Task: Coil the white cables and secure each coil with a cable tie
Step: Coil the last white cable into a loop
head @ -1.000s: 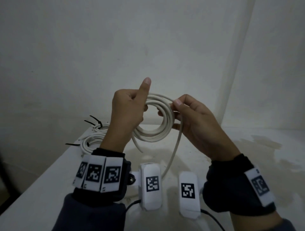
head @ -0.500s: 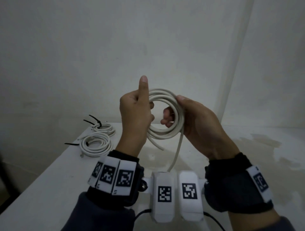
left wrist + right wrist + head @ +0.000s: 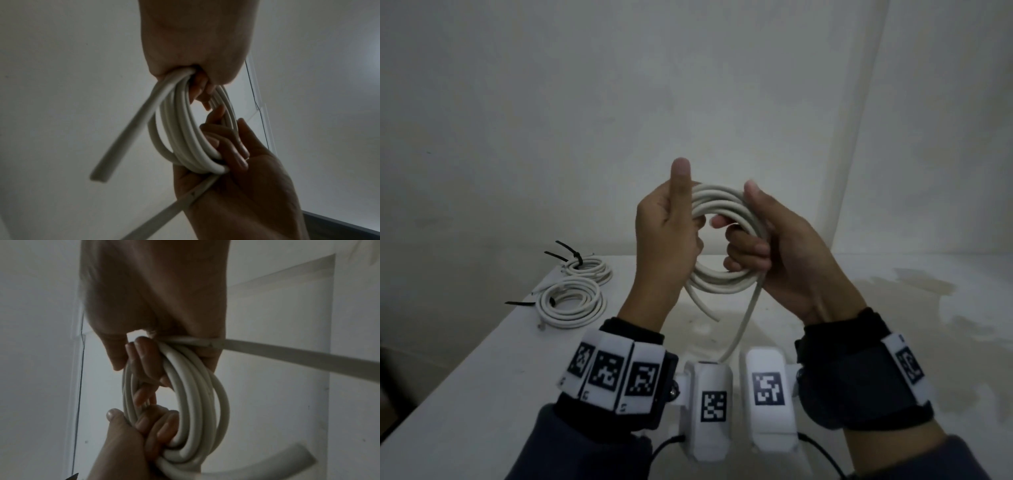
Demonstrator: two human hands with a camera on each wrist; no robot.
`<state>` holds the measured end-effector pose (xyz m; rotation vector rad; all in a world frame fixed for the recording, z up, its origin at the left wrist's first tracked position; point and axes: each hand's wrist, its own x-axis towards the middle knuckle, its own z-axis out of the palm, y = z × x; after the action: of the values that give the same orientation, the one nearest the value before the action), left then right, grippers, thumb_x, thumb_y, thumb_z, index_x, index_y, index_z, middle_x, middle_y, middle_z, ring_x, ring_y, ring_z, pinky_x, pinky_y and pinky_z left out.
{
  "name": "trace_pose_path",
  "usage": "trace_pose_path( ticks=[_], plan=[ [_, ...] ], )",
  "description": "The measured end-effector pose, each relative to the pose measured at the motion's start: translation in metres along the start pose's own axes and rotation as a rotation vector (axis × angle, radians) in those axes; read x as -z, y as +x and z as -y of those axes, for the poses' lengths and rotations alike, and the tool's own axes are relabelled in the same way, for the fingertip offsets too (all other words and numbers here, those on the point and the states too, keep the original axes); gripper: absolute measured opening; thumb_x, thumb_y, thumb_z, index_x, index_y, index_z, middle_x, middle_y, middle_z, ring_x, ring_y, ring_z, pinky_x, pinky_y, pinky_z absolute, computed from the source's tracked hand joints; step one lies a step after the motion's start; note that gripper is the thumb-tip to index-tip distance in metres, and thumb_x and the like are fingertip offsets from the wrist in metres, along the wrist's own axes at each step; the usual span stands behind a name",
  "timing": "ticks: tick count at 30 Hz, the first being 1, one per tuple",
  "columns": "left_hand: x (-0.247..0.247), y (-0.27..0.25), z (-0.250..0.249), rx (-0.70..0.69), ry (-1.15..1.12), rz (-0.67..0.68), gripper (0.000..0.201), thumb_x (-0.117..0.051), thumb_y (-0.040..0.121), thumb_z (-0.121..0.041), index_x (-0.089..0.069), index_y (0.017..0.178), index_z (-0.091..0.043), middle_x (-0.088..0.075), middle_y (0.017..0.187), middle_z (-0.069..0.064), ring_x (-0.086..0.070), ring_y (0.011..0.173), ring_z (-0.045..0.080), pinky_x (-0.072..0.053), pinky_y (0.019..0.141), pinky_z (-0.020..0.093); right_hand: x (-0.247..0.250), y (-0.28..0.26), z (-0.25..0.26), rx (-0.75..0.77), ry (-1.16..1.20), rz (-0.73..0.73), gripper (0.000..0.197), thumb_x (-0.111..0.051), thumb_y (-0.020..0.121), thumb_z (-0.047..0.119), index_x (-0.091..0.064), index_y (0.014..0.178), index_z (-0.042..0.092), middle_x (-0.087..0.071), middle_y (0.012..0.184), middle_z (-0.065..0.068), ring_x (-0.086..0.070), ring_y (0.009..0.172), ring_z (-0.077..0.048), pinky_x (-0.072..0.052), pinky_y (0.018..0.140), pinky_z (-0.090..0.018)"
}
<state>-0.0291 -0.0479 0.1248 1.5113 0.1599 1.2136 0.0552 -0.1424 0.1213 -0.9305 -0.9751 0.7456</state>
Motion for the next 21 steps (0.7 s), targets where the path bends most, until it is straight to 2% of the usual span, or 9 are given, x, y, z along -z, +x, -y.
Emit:
trace_pose_path(
  ticks=[3, 5, 8, 12, 14, 15, 17, 19, 21],
  plan=[
    [0.0, 0.001, 0.002, 0.016, -0.001, 0.105, 0.045, -0.031, 0.099, -0.042, -0.056, 0.083, -0.008, -0.039, 0.045, -0.006, -0.033, 0.039, 0.008, -0.031, 0.038, 0.023, 0.002, -0.001, 0.0, 0.031, -0.032, -0.052, 0.045, -0.051, 0.085, 0.047, -0.068, 0.079, 0.006, -0.028, 0.042, 0.008, -0.025, 0.036, -0.005, -0.035, 0.049, -0.022],
    [0.001, 0.001, 0.004, 0.015, 0.039, 0.163, 0.049, -0.027, 0.101, -0.04, -0.058, 0.095, -0.003, -0.048, 0.056, 0.002, -0.042, 0.044, 0.01, -0.039, 0.042, 0.022, 0.006, 0.0, 0.0, 0.05, -0.015, -0.088, 0.041, -0.054, 0.083, 0.044, -0.067, 0.077, 0.005, -0.027, 0.041, 0.009, -0.025, 0.035, -0.005, -0.035, 0.048, -0.021],
    [0.002, 0.001, 0.007, -0.001, 0.139, 0.248, 0.049, -0.023, 0.101, -0.039, -0.057, 0.111, -0.005, -0.064, 0.085, 0.012, -0.059, 0.068, 0.011, -0.052, 0.062, 0.021, 0.013, 0.001, 0.0, 0.081, -0.003, -0.141, 0.037, -0.056, 0.086, 0.04, -0.064, 0.08, 0.004, -0.027, 0.041, 0.01, -0.025, 0.035, -0.004, -0.033, 0.047, -0.021],
    [0.007, 0.001, 0.014, 0.009, 0.357, 0.238, 0.061, -0.022, 0.081, -0.066, -0.053, 0.111, -0.022, -0.064, 0.095, 0.005, -0.06, 0.085, 0.017, -0.05, 0.082, 0.035, 0.02, 0.001, 0.0, 0.15, 0.046, -0.272, 0.037, -0.052, 0.092, 0.037, -0.063, 0.085, 0.003, -0.031, 0.04, 0.011, -0.027, 0.035, -0.004, -0.032, 0.048, -0.02],
    [0.011, 0.005, 0.016, 0.125, 0.421, 0.223, 0.068, -0.021, 0.076, -0.074, -0.051, 0.109, -0.024, -0.062, 0.103, 0.004, -0.059, 0.093, 0.019, -0.049, 0.09, 0.039, 0.023, 0.0, 0.001, 0.208, 0.107, -0.347, 0.035, -0.05, 0.095, 0.037, -0.06, 0.091, 0.003, -0.037, 0.041, 0.012, -0.026, 0.036, -0.004, -0.032, 0.048, -0.02],
    [0.013, 0.008, 0.016, 0.227, 0.458, 0.217, 0.068, -0.021, 0.079, -0.074, -0.053, 0.105, -0.02, -0.062, 0.103, 0.007, -0.059, 0.09, 0.02, -0.049, 0.088, 0.039, 0.024, 0.0, 0.001, 0.239, 0.144, -0.383, 0.035, -0.049, 0.096, 0.036, -0.059, 0.094, 0.003, -0.04, 0.042, 0.012, -0.026, 0.037, -0.005, -0.033, 0.049, -0.02],
    [0.019, 0.011, 0.016, 0.468, 0.52, 0.267, 0.066, -0.022, 0.091, -0.066, -0.057, 0.088, -0.011, -0.063, 0.079, 0.009, -0.055, 0.066, 0.018, -0.047, 0.066, 0.03, 0.027, -0.001, 0.003, 0.3, 0.223, -0.434, 0.034, -0.047, 0.098, 0.036, -0.059, 0.095, 0.004, -0.04, 0.043, 0.011, -0.025, 0.038, -0.005, -0.035, 0.049, -0.019],
    [0.023, 0.009, 0.017, 0.685, 0.534, 0.442, 0.079, -0.018, 0.091, -0.069, -0.061, 0.072, -0.006, -0.061, 0.058, 0.008, -0.051, 0.047, 0.015, -0.038, 0.05, 0.021, 0.029, -0.001, 0.003, 0.343, 0.312, -0.443, 0.035, -0.046, 0.098, 0.037, -0.059, 0.093, 0.005, -0.036, 0.044, 0.01, -0.027, 0.038, -0.005, -0.037, 0.049, -0.019],
    [0.024, 0.005, 0.019, 0.822, 0.544, 0.657, 0.098, -0.01, 0.083, -0.079, -0.068, 0.071, -0.001, -0.067, 0.061, 0.012, -0.055, 0.044, 0.014, -0.037, 0.044, 0.017, 0.029, 0.0, 0.001, 0.364, 0.383, -0.432, 0.037, -0.044, 0.098, 0.039, -0.059, 0.093, 0.005, -0.034, 0.044, 0.009, -0.03, 0.038, -0.005, -0.038, 0.05, -0.019]
  ],
)
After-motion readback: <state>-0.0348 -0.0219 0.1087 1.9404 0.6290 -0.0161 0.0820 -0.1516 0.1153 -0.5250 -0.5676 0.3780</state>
